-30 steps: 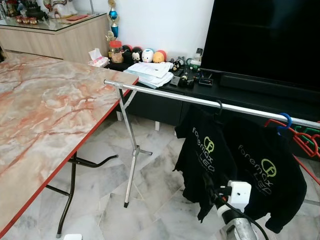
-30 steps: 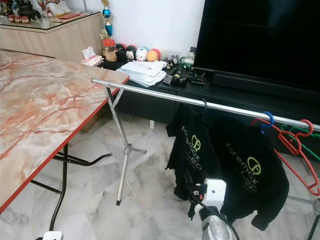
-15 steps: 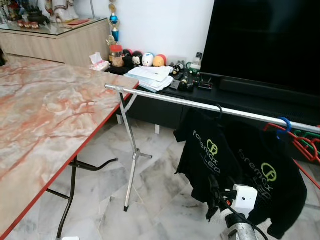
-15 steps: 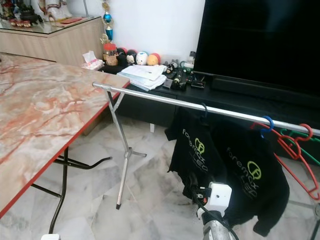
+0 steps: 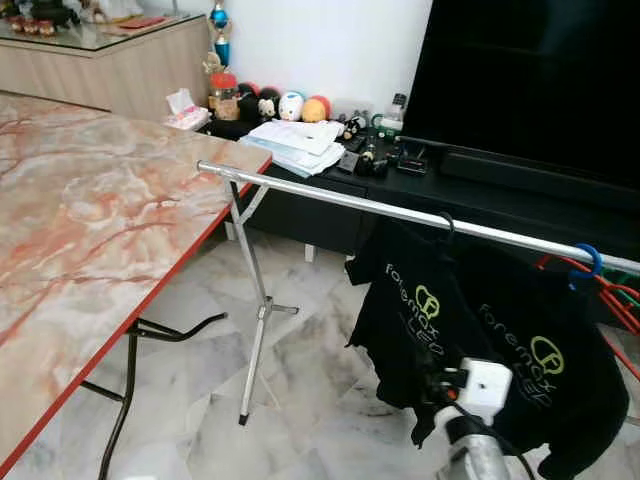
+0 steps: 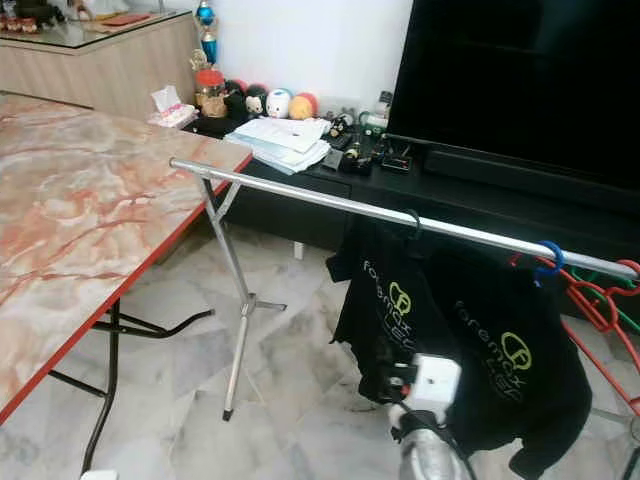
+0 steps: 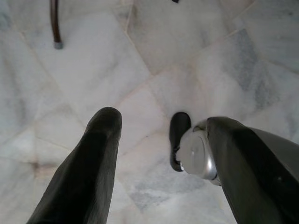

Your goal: Hang hanger

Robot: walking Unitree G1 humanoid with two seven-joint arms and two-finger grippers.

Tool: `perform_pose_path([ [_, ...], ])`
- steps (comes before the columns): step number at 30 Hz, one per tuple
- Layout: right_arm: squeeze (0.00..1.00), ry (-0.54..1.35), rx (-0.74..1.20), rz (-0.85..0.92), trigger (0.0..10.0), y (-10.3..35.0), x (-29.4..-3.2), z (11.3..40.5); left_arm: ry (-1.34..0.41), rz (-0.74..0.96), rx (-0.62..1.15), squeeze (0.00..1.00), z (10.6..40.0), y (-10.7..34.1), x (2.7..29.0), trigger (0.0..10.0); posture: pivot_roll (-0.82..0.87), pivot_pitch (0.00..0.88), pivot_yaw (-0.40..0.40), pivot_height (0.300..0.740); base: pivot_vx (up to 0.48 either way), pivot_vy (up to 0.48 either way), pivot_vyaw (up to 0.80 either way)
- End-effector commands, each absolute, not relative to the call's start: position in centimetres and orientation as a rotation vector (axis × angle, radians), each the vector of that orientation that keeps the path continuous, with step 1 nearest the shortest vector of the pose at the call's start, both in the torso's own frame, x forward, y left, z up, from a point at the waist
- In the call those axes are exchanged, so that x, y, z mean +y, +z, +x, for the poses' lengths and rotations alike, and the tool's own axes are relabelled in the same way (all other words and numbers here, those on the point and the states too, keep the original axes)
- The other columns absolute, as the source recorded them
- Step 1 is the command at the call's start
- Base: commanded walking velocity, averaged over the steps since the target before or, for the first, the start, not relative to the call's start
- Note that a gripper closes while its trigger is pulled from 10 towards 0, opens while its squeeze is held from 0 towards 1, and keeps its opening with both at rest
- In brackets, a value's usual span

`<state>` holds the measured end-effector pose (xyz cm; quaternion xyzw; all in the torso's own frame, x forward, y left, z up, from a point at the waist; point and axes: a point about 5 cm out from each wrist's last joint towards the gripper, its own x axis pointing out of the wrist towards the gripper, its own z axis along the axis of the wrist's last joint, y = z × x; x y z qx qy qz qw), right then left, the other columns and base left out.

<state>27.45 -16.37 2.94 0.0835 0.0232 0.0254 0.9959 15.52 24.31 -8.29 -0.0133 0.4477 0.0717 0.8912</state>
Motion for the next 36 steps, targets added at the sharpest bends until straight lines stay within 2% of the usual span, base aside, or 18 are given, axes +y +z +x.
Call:
perform_pose_path([
  [1,0.0,0.036,0.043,0.159,10.0,3.0,-17.0,27.3,0.156,-0.032,0.939,0.0,15.4,-8.4,24.3,10.0,0.01,0.016,-0.002,0.74,0.0,0.0,0.0],
  [27,0.0,0.041,-0.02,0.172,10.0,4.4,-16.8,28.4,0.161,-0.034,0.948,0.0,15.0,-8.5,24.3,10.0,0.0,0.02,-0.003,0.74,0.303,0.0,0.0],
  [36,0.0,0.037,-0.105,0.158,10.0,6.1,-17.5,27.6,0.155,-0.029,0.948,0.0,15.0,-8.5,24.3,10.0,0.0,0.026,-0.001,0.74,0.0,0.0,0.0],
])
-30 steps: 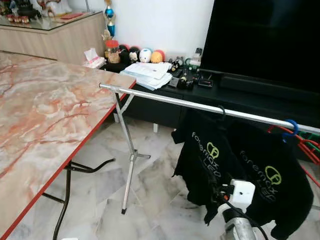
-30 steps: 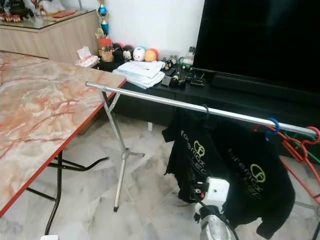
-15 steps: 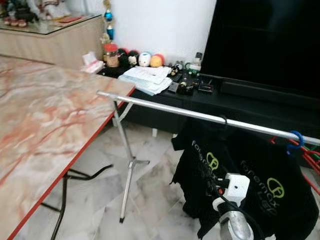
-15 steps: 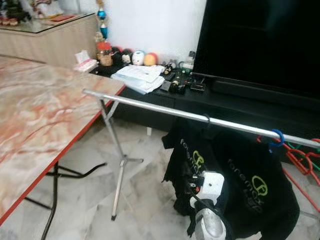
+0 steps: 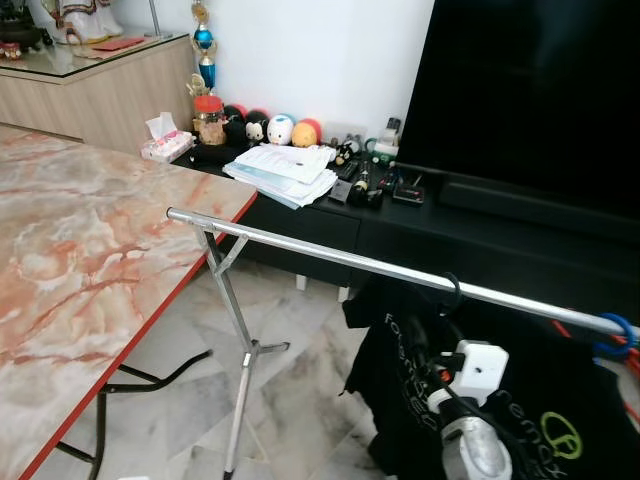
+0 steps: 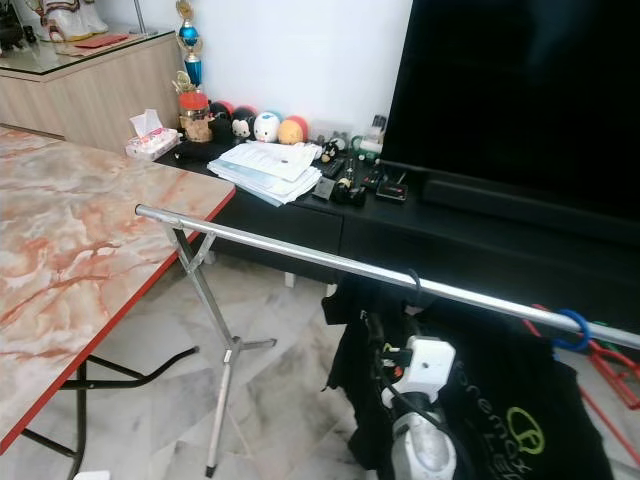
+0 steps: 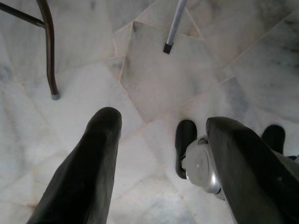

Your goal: Hang hanger

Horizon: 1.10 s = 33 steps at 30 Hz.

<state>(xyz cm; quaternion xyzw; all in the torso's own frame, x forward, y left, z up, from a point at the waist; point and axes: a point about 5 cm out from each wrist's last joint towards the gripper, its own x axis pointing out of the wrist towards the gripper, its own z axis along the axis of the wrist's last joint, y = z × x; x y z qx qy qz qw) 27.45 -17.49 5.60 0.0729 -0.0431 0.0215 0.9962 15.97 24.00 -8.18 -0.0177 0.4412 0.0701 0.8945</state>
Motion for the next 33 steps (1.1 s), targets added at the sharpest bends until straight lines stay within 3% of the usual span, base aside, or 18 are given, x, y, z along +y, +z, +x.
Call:
perform_pose_path([
  [1,0.0,0.035,-0.113,0.157,10.0,6.4,-17.7,27.5,0.155,-0.031,0.947,0.0,15.0,-8.5,24.3,10.0,0.0,0.027,-0.001,0.74,0.0,0.0,0.0],
  [9,0.0,0.041,-0.164,0.139,10.0,8.5,-18.7,27.0,0.15,-0.032,0.947,0.0,15.1,-8.5,24.3,10.0,-0.01,0.029,-0.001,0.74,0.0,0.0,0.0],
  [18,0.0,0.097,0.003,0.09,10.0,9.1,-18.6,28.4,0.15,-0.03,0.954,0.0,15.0,-8.5,24.6,10.0,-0.01,0.023,-0.003,0.74,0.0,0.0,0.0],
  [33,0.0,0.131,0.303,0.031,10.0,6.0,-19.2,26.8,0.147,-0.032,0.957,0.0,14.9,-8.6,24.3,10.0,-0.01,0.011,-0.007,0.74,0.0,0.0,0.0],
])
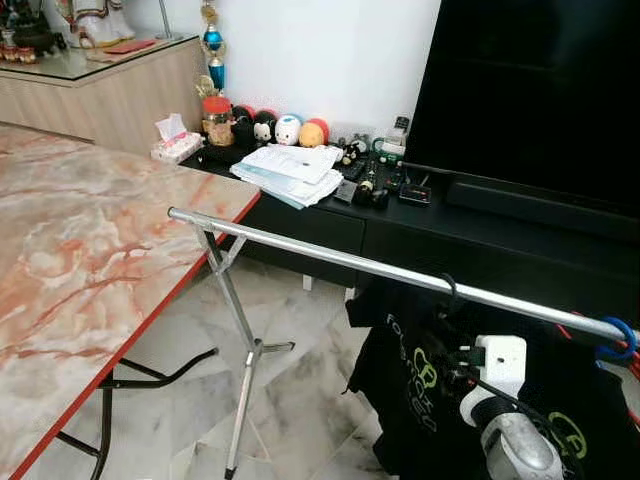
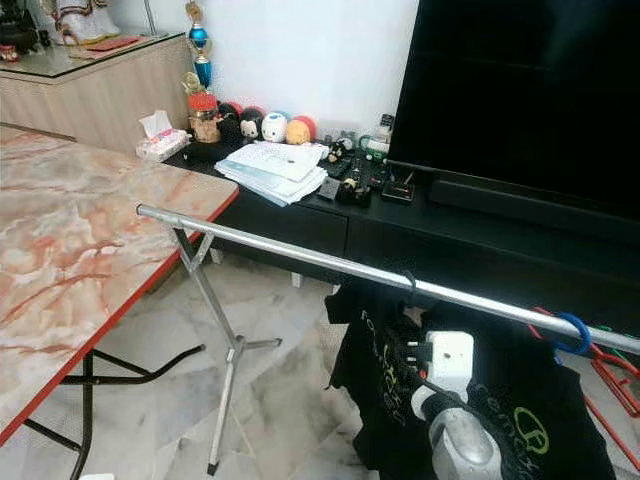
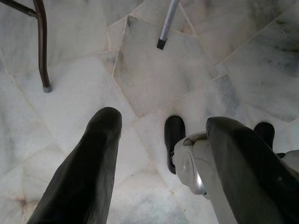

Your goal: Hang hanger

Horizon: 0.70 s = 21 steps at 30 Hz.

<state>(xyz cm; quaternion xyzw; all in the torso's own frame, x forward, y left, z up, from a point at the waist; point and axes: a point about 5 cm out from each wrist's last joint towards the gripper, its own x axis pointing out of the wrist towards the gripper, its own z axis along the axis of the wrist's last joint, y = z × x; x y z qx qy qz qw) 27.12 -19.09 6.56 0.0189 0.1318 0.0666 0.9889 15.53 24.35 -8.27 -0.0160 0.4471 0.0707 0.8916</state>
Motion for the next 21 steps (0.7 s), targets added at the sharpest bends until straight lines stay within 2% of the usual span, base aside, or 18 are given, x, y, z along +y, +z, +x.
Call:
perform_pose_path([
  [1,0.0,0.118,0.302,0.03,10.0,6.0,-19.3,26.8,0.153,-0.035,0.956,0.0,14.9,-8.6,24.4,10.0,-0.01,0.015,-0.01,0.74,0.0,0.0,0.0],
  [12,0.0,0.141,0.448,0.0,10.0,3.8,-19.7,26.2,0.155,-0.034,0.961,0.0,14.6,-8.6,24.6,10.0,-0.01,0.037,-0.013,0.74,0.0,0.0,0.0],
  [21,0.0,0.07,0.332,0.023,10.0,5.3,-20.3,28.3,0.158,-0.039,0.959,0.0,14.5,-8.7,24.4,10.0,-0.01,0.044,-0.015,0.74,0.0,0.0,0.0],
])
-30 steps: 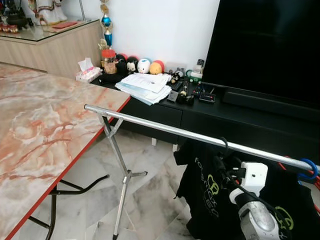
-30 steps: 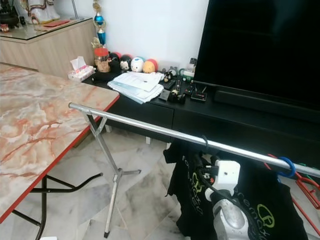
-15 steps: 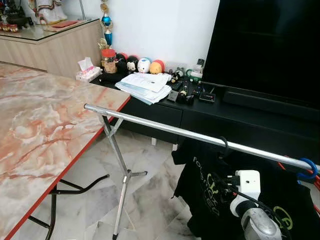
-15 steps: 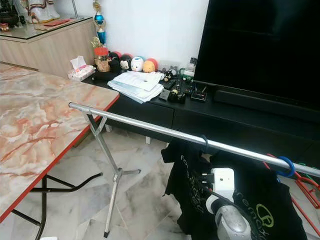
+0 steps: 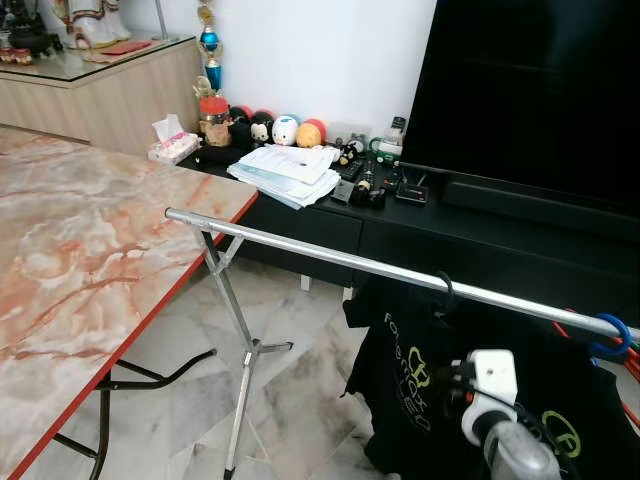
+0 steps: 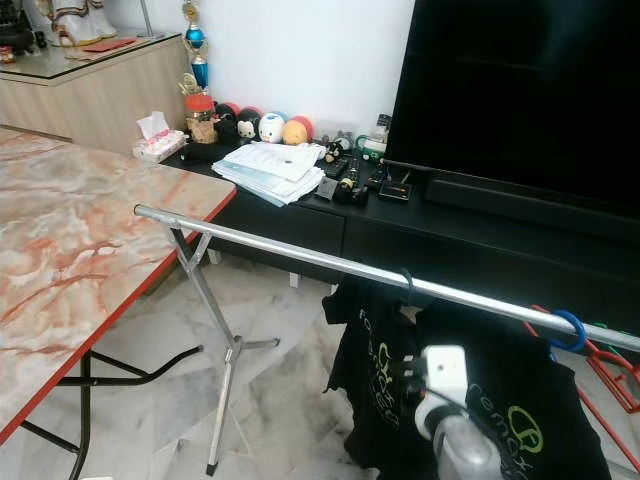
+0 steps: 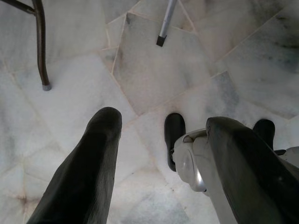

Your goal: Hang hanger

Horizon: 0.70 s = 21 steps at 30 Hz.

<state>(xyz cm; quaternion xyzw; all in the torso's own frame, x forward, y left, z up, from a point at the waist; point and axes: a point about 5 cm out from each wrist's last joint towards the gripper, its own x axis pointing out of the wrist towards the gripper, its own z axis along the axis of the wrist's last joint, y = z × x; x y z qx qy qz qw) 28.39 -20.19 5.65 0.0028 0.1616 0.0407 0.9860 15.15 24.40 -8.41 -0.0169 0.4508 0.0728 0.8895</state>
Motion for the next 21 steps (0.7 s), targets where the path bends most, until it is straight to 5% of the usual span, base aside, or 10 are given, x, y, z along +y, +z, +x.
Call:
perform_pose_path([
  [1,0.0,0.072,0.333,0.022,10.0,5.2,-20.1,28.5,0.158,-0.04,0.959,0.0,14.5,-8.7,24.4,10.0,-0.01,0.044,-0.015,0.74,0.0,0.0,0.0],
  [20,0.0,0.086,0.318,0.072,10.0,4.2,-18.2,31.1,0.163,-0.045,0.955,0.0,14.8,-8.6,24.2,10.0,0.01,0.049,-0.014,0.74,0.0,0.0,0.0],
  [21,0.0,0.086,0.322,0.069,0.0,4.1,-18.2,31.2,0.164,-0.045,0.954,0.0,14.8,-8.6,24.2,10.0,0.02,0.049,-0.014,0.74,0.0,0.0,0.0],
])
